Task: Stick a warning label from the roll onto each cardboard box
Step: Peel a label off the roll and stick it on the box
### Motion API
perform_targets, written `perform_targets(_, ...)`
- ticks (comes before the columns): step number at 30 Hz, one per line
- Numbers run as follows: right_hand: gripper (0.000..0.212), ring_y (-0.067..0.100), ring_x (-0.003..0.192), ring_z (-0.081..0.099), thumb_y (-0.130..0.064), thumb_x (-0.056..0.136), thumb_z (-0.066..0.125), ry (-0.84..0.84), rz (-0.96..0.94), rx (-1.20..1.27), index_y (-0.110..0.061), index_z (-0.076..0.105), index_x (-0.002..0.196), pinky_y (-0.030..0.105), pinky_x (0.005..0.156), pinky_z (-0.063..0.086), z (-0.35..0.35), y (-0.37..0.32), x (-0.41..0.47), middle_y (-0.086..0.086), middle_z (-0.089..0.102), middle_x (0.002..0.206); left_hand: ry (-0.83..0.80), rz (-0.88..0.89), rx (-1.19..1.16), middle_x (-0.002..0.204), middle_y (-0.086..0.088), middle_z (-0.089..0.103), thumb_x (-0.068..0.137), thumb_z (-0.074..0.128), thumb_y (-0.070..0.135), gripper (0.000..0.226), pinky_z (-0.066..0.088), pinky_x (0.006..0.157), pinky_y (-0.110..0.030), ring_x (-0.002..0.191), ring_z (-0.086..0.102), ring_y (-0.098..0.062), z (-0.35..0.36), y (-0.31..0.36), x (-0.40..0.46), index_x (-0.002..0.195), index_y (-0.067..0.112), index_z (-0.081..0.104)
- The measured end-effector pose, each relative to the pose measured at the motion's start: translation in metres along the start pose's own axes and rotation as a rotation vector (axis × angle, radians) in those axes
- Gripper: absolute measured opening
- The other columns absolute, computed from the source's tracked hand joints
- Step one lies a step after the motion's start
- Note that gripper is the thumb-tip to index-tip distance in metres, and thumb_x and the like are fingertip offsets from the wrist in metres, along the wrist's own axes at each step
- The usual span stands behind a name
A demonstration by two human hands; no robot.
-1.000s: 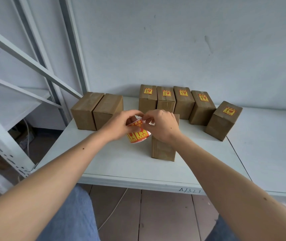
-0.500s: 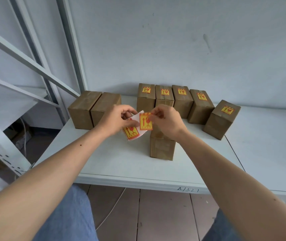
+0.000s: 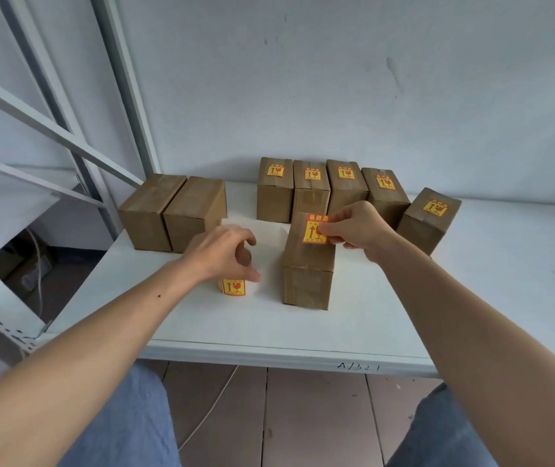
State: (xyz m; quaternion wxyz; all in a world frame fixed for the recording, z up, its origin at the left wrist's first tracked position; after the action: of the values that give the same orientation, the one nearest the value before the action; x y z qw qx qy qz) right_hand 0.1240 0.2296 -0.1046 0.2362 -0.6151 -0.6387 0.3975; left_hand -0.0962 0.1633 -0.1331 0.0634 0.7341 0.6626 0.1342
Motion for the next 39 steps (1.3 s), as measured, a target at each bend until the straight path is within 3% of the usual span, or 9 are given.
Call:
perform_targets(4,0.021,0.007,0.063,0.058,-0.022,0.083,0.074,0.005,0.0,-0.016,-0.007,0.071,0.097,0.018,0.052,0.043,0.002,-0.003,0.003,0.005,0.069,0.084,0.082,0.049,-0.176,0.102,0.009,0.046,0.071,0.056,0.075,0.069,0.048,0.076,-0.032,0.089,0.05,-0.009,-0.012,0.019,0.007,0.117,0.025,0.061)
perform_targets(7,0.021,0.007,0.063,0.057,-0.022,0.083,0.074,-0.003,0.015,-0.038,-0.007,0.071,0.097,0.018,0.051,0.042,0.004,-0.003,0.005,0.007,0.071,0.086,0.026,0.131,-0.282,0.105,0.006,0.046,0.088,0.051,0.06,0.065,0.048,0.078,-0.029,0.087,0.056,-0.012,-0.008,0.044,0.013,0.14,0.021,0.048)
perform_targets(10,0.022,0.009,0.065,0.057,-0.021,0.083,0.074,-0.014,0.034,-0.055,-0.007,0.071,0.099,0.02,0.052,0.042,0.005,-0.001,0.006,0.009,0.071,0.09,-0.081,0.12,-0.232,0.111,0.006,0.043,0.086,0.052,0.062,0.076,0.05,0.084,-0.035,0.089,0.055,-0.012,0.007,0.054,0.017,0.149,0.025,0.033)
perform_targets(24,0.027,0.01,0.065,0.057,-0.023,0.083,0.074,0.012,-0.008,-0.174,-0.006,0.071,0.104,0.02,0.05,0.04,0.003,0.001,0.016,0.009,0.069,0.09,-0.1,0.109,-0.202,0.126,0.005,0.05,0.08,0.052,0.071,0.082,0.047,0.077,-0.029,0.091,0.049,-0.008,0.016,0.065,0.02,0.144,0.022,0.036)
perform_targets(26,0.03,0.012,0.072,0.061,-0.023,0.083,0.074,0.025,-0.037,-0.205,-0.005,0.07,0.107,0.02,0.055,0.046,0.003,-0.002,0.015,0.008,0.068,0.095,-0.093,0.085,-0.246,0.122,0.005,0.053,0.077,0.057,0.07,0.082,0.048,0.077,-0.03,0.091,0.051,-0.009,0.015,0.065,0.021,0.142,0.022,0.039)
perform_targets(30,0.035,0.017,0.089,0.066,-0.024,0.081,0.076,0.085,-0.096,-0.252,-0.004,0.069,0.109,0.032,0.08,0.058,0.004,-0.004,0.014,0.007,0.066,0.099,-0.103,0.015,-0.38,0.108,0.004,0.06,0.073,0.067,0.066,0.073,0.051,0.076,-0.03,0.087,0.056,-0.008,0.018,0.066,0.022,0.129,0.023,0.052)
perform_targets(32,0.034,0.016,0.088,0.065,-0.025,0.081,0.077,0.112,-0.113,-0.279,-0.006,0.069,0.108,0.032,0.08,0.058,0.004,-0.004,0.013,0.005,0.066,0.098,-0.093,-0.057,-0.433,0.107,0.002,0.063,0.075,0.064,0.067,0.072,0.053,0.08,-0.033,0.092,0.06,-0.012,0.021,0.065,0.024,0.128,0.019,0.054)
perform_targets(35,0.036,0.014,0.087,0.062,-0.027,0.08,0.077,0.147,-0.124,-0.305,-0.006,0.069,0.108,0.027,0.075,0.056,0.002,-0.006,0.012,0.004,0.064,0.098,-0.07,-0.206,-0.451,0.122,-0.005,0.062,0.082,0.055,0.067,0.077,0.051,0.088,-0.036,0.107,0.059,-0.021,0.028,0.06,0.029,0.135,0.011,0.047)
perform_targets(39,0.037,0.014,0.088,0.059,-0.031,0.078,0.079,0.189,-0.124,-0.337,-0.007,0.069,0.104,0.026,0.073,0.053,0.0,-0.003,0.013,0.005,0.062,0.097,-0.108,-0.289,-0.486,0.122,-0.007,0.06,0.088,0.055,0.057,0.062,0.05,0.084,-0.035,0.107,0.059,-0.023,0.036,0.065,0.032,0.128,0.009,0.05)
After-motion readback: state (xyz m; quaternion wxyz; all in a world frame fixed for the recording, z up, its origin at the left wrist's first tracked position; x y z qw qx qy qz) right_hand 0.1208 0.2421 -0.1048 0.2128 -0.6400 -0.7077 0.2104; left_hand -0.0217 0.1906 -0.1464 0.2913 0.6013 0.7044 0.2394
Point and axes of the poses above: each hand's wrist, its own x-axis towards the middle knuckle, its own z-axis out of the palm, y = z × x, the point moved 8 cm from there along x, towards the middle knuckle
